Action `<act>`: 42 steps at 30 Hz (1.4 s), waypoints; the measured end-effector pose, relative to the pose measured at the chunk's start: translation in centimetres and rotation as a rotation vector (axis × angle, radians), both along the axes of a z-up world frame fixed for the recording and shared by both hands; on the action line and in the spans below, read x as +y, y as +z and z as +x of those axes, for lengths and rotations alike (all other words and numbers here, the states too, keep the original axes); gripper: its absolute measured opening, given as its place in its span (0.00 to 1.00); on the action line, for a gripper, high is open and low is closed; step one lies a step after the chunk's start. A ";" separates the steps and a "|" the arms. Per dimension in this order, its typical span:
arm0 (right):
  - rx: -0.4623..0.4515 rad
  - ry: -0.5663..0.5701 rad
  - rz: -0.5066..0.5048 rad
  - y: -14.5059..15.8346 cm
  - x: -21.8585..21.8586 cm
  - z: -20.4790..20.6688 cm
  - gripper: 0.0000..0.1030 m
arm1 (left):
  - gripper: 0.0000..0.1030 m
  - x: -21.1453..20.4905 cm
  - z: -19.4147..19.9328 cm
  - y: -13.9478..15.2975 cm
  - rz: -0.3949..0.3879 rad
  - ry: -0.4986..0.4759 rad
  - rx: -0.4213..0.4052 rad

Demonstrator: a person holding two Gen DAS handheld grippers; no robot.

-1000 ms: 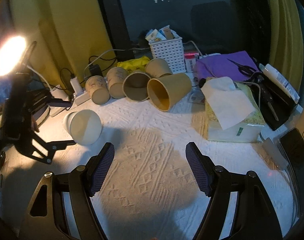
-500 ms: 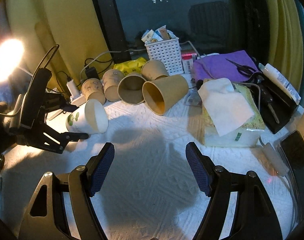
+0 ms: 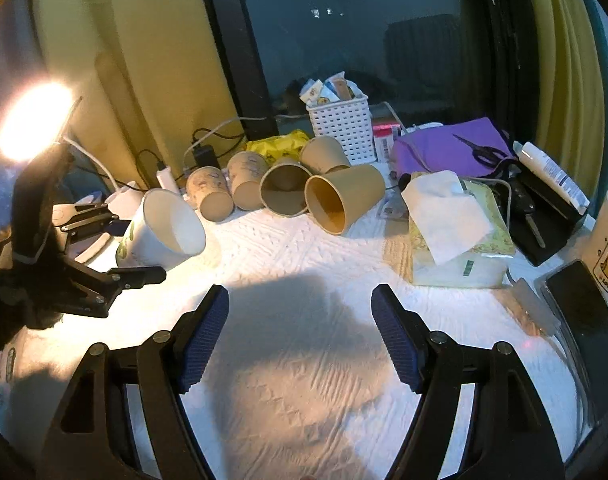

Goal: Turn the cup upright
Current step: 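Move the left gripper to the white cup and close on its body, then lift the cup with the left gripper and rotate it mouth-up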

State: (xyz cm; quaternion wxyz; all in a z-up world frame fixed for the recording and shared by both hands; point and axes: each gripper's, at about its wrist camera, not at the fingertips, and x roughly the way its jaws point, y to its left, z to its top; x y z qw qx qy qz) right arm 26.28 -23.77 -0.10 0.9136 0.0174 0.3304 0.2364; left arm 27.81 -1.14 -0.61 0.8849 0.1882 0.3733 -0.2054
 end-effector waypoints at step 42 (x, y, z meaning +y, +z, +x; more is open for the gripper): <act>-0.073 0.190 0.065 3.9 2.8 -15.8 0.74 | 0.62 0.4 -24.6 -0.8 -0.452 0.481 -0.250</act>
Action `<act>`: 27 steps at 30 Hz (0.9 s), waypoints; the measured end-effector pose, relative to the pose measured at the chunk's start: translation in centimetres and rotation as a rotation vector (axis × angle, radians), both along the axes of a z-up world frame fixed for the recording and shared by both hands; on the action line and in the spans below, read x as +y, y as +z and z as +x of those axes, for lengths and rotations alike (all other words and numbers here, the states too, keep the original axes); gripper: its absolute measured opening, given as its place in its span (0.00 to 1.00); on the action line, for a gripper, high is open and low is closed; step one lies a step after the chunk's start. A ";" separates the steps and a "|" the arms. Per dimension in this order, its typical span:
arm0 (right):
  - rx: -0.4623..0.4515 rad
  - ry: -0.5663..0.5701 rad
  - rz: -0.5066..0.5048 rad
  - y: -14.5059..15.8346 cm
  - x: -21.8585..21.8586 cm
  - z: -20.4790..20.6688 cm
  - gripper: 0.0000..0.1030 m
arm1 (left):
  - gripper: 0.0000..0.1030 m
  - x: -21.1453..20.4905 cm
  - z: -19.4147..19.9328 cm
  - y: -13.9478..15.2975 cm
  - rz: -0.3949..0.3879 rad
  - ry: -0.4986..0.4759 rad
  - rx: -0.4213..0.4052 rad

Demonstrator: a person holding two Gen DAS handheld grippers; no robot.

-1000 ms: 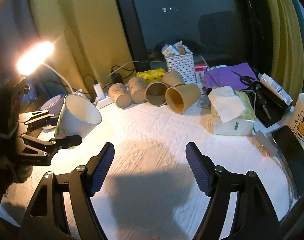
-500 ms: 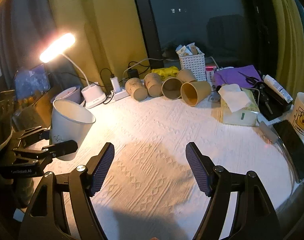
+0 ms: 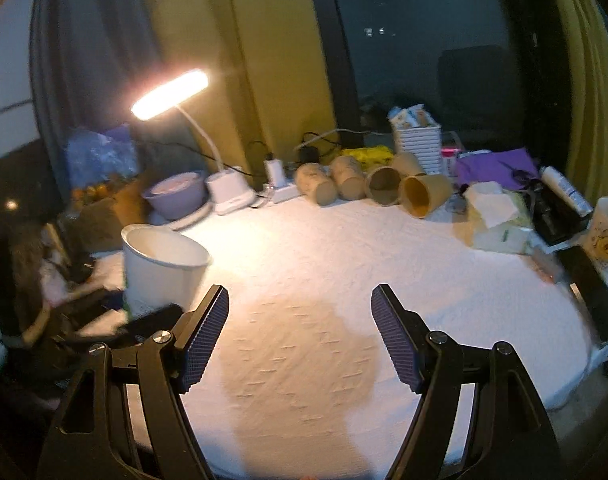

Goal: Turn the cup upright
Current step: 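Lift the cup with the left gripper and rotate it mouth-up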

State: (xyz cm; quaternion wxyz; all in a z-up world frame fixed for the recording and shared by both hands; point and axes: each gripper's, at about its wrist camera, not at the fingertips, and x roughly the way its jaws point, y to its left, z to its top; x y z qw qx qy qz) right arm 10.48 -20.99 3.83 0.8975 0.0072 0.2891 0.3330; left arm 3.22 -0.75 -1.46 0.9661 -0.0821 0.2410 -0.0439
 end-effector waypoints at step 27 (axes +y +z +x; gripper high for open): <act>0.263 0.341 0.111 -2.1 7.1 -2.0 0.75 | 0.62 -0.1 -3.4 -2.2 -0.107 -0.094 -0.117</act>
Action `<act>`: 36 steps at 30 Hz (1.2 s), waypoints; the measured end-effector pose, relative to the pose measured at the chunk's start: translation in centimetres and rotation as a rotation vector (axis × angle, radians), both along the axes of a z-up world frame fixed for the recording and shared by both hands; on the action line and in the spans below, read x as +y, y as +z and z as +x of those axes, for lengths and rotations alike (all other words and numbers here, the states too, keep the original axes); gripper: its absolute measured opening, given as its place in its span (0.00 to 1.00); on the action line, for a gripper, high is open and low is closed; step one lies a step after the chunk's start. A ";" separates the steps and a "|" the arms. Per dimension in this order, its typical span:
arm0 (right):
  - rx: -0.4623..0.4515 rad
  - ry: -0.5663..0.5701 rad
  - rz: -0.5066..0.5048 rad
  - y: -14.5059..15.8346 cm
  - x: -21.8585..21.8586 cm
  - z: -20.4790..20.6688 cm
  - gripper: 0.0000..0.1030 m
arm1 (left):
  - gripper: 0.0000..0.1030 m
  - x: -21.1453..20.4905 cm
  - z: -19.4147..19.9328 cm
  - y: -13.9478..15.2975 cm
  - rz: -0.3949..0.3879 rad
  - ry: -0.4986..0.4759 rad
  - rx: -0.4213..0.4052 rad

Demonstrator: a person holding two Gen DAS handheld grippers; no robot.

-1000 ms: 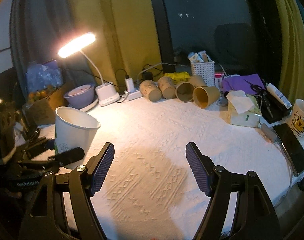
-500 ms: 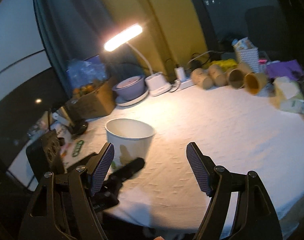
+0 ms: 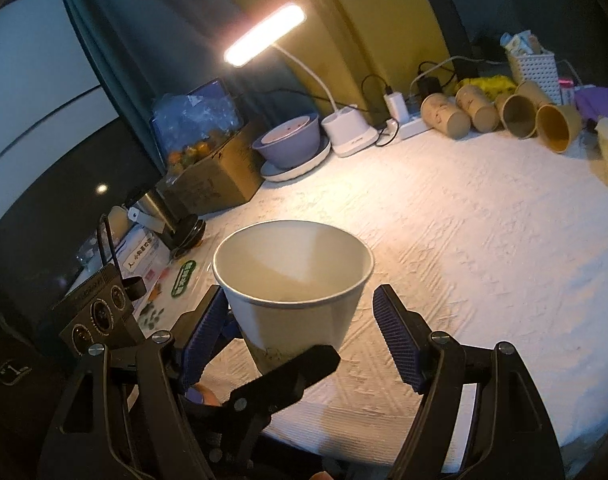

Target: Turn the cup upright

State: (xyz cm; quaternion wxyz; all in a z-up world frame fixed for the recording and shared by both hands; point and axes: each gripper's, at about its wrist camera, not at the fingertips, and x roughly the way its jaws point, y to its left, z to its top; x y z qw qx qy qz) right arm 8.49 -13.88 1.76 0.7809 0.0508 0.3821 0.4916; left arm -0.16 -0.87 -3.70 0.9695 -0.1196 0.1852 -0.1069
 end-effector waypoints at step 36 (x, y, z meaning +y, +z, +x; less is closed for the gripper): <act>-0.378 -0.202 -0.103 1.3 -1.3 2.5 0.66 | 0.75 2.1 0.4 0.1 0.092 0.107 0.125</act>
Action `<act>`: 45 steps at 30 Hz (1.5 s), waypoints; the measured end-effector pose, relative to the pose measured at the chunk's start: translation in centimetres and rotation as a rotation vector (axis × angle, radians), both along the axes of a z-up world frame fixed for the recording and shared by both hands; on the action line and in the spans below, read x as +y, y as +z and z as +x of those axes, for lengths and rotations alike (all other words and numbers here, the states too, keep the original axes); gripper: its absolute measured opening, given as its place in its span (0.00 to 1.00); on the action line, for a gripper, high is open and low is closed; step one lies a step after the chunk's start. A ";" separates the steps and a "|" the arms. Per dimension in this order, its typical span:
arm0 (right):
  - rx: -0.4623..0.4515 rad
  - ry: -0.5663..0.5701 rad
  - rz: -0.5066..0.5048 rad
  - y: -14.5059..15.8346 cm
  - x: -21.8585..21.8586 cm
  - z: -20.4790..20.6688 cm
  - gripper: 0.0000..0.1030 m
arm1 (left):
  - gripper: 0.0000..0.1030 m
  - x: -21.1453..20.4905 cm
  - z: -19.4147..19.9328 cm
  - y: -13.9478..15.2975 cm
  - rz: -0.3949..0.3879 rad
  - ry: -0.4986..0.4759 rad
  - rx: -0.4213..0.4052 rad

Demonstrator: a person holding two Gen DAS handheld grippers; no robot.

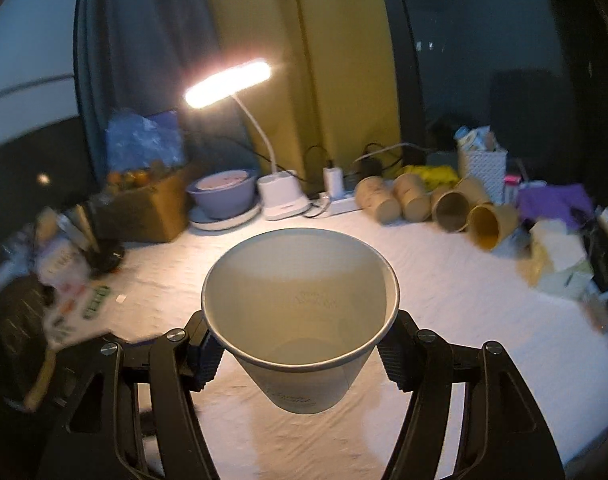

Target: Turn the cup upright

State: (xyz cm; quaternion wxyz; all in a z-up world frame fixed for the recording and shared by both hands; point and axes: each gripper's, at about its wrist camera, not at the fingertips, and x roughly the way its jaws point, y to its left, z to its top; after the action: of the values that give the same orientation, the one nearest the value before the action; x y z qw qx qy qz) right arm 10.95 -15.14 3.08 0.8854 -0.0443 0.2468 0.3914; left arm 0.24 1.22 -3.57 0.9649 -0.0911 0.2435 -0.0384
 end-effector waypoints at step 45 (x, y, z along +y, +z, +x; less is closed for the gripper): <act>0.053 -0.046 -0.183 -6.9 4.8 2.3 0.75 | 0.75 2.2 1.9 -1.3 -0.005 0.065 0.103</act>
State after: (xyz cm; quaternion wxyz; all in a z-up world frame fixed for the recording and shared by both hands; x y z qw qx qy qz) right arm 13.28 -10.30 -3.84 0.8794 -0.1091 0.3060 0.3479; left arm 2.11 3.45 -4.89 0.9515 -0.1032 0.2898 -0.0027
